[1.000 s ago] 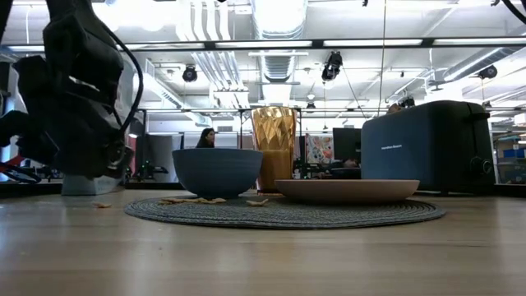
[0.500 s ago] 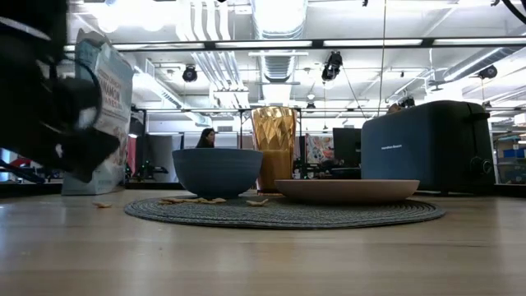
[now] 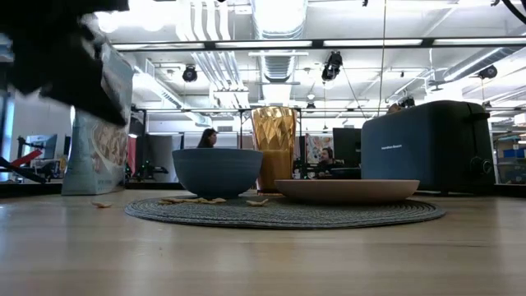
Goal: Arrange a breakfast setting
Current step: Put the red apple on the gray table placemat
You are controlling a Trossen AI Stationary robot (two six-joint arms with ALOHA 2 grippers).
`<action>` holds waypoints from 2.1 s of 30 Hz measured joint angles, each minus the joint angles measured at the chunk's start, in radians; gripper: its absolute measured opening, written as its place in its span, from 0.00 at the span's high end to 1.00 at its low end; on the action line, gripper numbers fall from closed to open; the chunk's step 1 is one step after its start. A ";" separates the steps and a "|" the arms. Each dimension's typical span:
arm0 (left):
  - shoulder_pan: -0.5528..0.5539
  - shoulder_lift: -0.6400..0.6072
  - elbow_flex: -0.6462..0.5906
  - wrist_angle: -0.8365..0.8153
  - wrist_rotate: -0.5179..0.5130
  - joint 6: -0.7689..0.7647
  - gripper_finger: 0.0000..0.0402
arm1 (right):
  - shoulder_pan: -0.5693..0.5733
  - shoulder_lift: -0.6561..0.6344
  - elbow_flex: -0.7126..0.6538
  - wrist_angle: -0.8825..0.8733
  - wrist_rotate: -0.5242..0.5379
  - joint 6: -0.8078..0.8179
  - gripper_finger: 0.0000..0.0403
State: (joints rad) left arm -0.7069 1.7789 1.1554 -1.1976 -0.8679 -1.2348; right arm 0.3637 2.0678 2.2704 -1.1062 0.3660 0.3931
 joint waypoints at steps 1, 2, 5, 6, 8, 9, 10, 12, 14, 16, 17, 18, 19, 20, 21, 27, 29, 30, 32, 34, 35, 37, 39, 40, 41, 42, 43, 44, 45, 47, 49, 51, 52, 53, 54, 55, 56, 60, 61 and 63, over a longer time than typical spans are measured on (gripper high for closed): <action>0.003 -0.011 0.014 0.001 -0.022 0.048 0.44 | 0.000 0.000 0.000 0.001 0.000 0.000 0.65; 0.007 -0.025 0.026 0.000 -0.041 0.086 0.44 | 0.000 0.000 0.000 0.001 0.000 0.000 0.65; 0.012 -0.066 0.058 0.000 -0.108 0.163 0.44 | 0.000 0.000 0.000 0.010 0.000 0.000 0.65; 0.012 -0.078 0.065 0.000 -0.116 0.169 0.44 | 0.000 0.000 0.000 0.015 0.000 0.000 0.65; 0.011 -0.100 0.070 0.006 -0.118 0.156 0.44 | 0.000 0.000 0.000 0.029 0.000 0.000 0.65; 0.011 -0.110 0.066 0.010 -0.118 0.141 0.44 | 0.000 0.000 0.000 0.034 0.000 0.000 0.65; 0.011 -0.119 0.056 0.012 -0.118 0.125 0.44 | 0.000 0.000 0.000 0.041 0.000 0.000 0.65; 0.016 -0.136 0.024 0.013 -0.117 0.103 0.44 | 0.000 0.000 0.000 0.050 0.000 0.000 0.65; 0.024 -0.168 -0.016 0.052 -0.117 0.091 0.44 | 0.000 0.000 0.000 0.050 0.000 0.000 0.65; 0.030 -0.217 -0.064 0.103 -0.118 0.090 0.44 | 0.000 0.000 0.000 0.050 0.000 0.000 0.65; 0.031 -0.243 -0.092 0.137 -0.118 0.091 0.44 | 0.000 0.000 0.000 0.050 0.000 0.000 0.65; 0.031 -0.268 -0.121 0.165 -0.119 0.091 0.44 | 0.000 0.000 0.000 0.050 0.000 0.000 0.65; 0.031 -0.295 -0.154 0.193 -0.118 0.091 0.44 | 0.000 0.000 0.000 0.050 0.000 0.000 0.65; 0.031 -0.324 -0.187 0.224 -0.120 0.091 0.44 | 0.000 0.000 0.000 0.052 0.000 -0.001 0.65; 0.031 -0.354 -0.220 0.253 -0.124 0.091 0.44 | 0.000 0.000 0.000 0.059 0.000 -0.002 0.65; 0.031 -0.514 -0.413 0.468 -0.146 0.194 0.47 | 0.000 0.000 0.000 0.175 0.000 0.000 0.65; 0.031 -0.552 -0.464 0.572 -0.168 0.287 0.49 | 0.000 0.000 0.000 0.215 0.000 0.000 0.65; 0.031 -0.568 -0.486 0.623 -0.182 0.331 0.49 | 0.000 0.000 0.000 0.237 0.000 0.000 0.65; 0.031 -0.595 -0.521 0.720 -0.206 0.407 0.50 | -0.002 0.000 0.000 0.277 0.000 0.019 0.65; 0.031 -0.613 -0.551 0.782 -0.225 0.446 0.50 | -0.003 0.000 0.000 0.300 0.000 0.069 0.65; 0.031 -0.617 -0.564 0.792 -0.235 0.450 0.50 | -0.004 0.000 0.000 0.313 0.000 0.085 0.65; 0.033 -0.633 -0.593 0.814 -0.244 0.454 0.50 | -0.005 0.000 0.000 0.335 0.000 0.085 0.65; 0.045 -0.672 -0.629 0.834 -0.249 0.469 0.50 | -0.005 0.000 0.000 0.358 0.000 0.061 0.65; 0.049 -0.695 -0.649 0.846 -0.250 0.475 0.50 | -0.005 -0.001 0.000 0.369 0.000 0.056 0.65; 0.053 -0.719 -0.670 0.851 -0.251 0.475 0.50 | -0.007 -0.001 0.000 0.383 0.000 0.051 0.65; 0.057 -0.743 -0.694 0.856 -0.252 0.475 0.50 | -0.009 -0.001 0.000 0.393 0.000 0.043 0.65; 0.057 -0.764 -0.711 0.859 -0.252 0.475 0.50 | -0.012 -0.001 0.000 0.396 0.001 0.035 0.65; 0.057 -0.785 -0.726 0.867 -0.251 0.475 0.50 | -0.017 -0.001 0.000 0.396 0.015 0.021 0.65; 0.057 -0.802 -0.738 0.871 -0.252 0.475 0.50 | -0.021 -0.001 0.000 0.394 0.050 0.007 0.65; 0.057 -0.826 -0.752 0.882 -0.252 0.475 0.50 | -0.035 -0.001 0.000 0.353 0.147 0.013 0.65; 0.055 -0.842 -0.758 0.882 -0.250 0.478 0.50 | -0.060 -0.005 0.000 0.264 0.174 0.085 0.65; 0.053 -0.847 -0.758 0.883 -0.250 0.484 0.50 | -0.098 -0.017 -0.001 0.140 0.094 0.194 0.65; 0.053 -0.849 -0.757 0.882 -0.249 0.485 0.50 | -0.117 -0.024 -0.001 0.087 0.046 0.246 0.65; 0.051 -0.851 -0.755 0.881 -0.249 0.485 0.50 | -0.134 -0.032 -0.001 0.033 0.008 0.276 0.65; 0.049 -0.852 -0.746 0.881 -0.249 0.484 0.50 | -0.148 -0.039 -0.001 -0.023 -0.013 0.284 0.65; 0.048 -0.850 -0.735 0.887 -0.250 0.484 0.50 | -0.159 -0.046 -0.001 -0.074 -0.017 0.274 0.65; 0.046 -0.848 -0.726 0.888 -0.250 0.485 0.50 | -0.167 -0.051 -0.001 -0.118 -0.018 0.250 0.65; 0.034 -0.832 -0.685 0.886 -0.250 0.513 0.50 | -0.172 -0.067 -0.001 -0.258 0.077 0.176 0.65; 0.029 -0.827 -0.676 0.884 -0.251 0.524 0.50 | -0.167 -0.071 -0.002 -0.294 0.133 0.171 0.65; 0.026 -0.809 -0.659 0.885 -0.253 0.537 0.50 | -0.158 -0.089 -0.020 -0.378 0.241 0.192 0.65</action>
State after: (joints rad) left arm -0.6814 0.9697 0.4960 -0.3130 -1.1206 -0.6974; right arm 0.2059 1.9791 2.2506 -1.4839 0.6069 0.5851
